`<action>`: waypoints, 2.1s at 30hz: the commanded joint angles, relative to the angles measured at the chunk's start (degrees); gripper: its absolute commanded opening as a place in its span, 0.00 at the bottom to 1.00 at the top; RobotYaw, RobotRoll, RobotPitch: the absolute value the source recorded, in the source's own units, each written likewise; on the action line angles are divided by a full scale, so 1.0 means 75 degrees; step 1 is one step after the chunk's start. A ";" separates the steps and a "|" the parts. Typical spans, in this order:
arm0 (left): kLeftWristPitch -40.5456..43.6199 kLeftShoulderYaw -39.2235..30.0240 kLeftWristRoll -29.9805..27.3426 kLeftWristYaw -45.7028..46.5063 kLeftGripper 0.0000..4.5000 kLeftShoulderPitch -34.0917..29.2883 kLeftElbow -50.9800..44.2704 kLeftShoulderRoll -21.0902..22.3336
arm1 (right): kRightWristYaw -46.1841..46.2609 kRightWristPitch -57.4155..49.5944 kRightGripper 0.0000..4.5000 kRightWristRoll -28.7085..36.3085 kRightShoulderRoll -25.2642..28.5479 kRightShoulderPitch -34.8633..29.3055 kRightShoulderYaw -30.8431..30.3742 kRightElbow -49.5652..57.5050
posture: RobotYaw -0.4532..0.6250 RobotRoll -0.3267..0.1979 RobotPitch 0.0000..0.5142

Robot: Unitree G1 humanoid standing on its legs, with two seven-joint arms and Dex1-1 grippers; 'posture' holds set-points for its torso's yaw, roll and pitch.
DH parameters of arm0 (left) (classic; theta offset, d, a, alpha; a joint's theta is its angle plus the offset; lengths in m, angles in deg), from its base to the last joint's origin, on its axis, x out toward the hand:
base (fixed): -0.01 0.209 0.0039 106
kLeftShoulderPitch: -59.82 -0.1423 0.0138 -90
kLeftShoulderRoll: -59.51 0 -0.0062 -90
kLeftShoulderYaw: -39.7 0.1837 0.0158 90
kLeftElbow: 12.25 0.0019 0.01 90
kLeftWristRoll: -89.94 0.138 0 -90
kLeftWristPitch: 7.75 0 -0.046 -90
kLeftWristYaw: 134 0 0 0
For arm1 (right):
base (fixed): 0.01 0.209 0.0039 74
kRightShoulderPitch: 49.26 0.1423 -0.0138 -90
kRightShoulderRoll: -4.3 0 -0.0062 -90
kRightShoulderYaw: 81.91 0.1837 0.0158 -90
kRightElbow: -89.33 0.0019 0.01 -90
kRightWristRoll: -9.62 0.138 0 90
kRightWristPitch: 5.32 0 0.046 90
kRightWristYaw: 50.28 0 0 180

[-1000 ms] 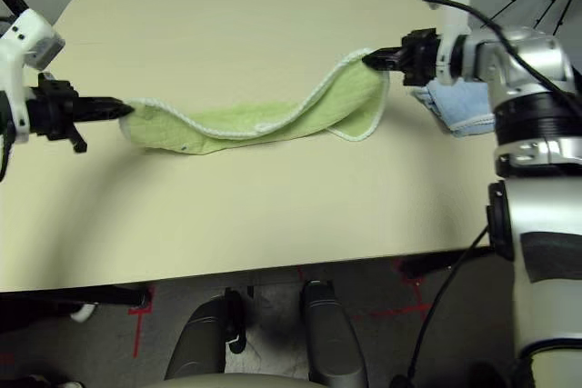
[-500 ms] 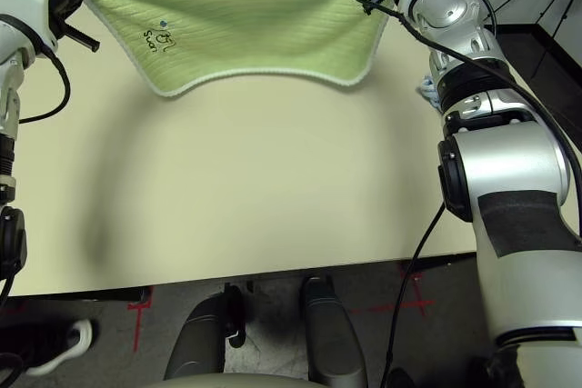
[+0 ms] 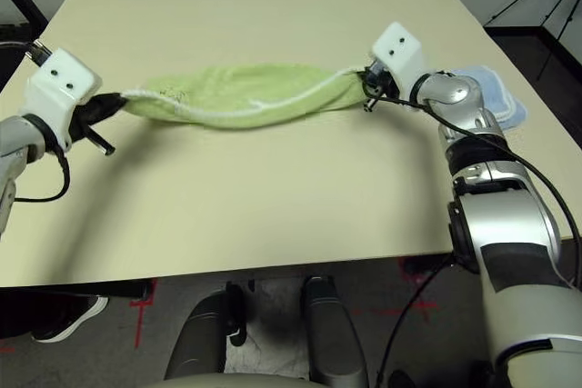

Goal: Fold the towel and set it aside.

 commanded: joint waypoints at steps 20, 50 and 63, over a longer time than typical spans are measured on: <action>0.2938 -0.1877 -0.2436 -0.1967 0.01 -0.1880 -0.1427 0.2008 | -0.2755 -0.2402 0.00 0.0343 0.1472 -0.0325 -0.0095 0.1327 | 0.33 0.62 0.39; 0.0317 0.0059 -0.0907 -0.0765 0.01 0.0813 0.1306 0.0811 | -0.1191 -0.2091 0.00 -0.0215 0.0988 0.0147 -0.0234 0.0246 | 0.30 0.62 0.41; -0.0599 0.0727 0.0023 -0.0709 0.01 0.1528 0.2537 0.0009 | 0.0199 -0.1440 0.00 -0.0879 0.0246 0.0563 -0.0315 -0.1084 | 0.28 0.62 0.44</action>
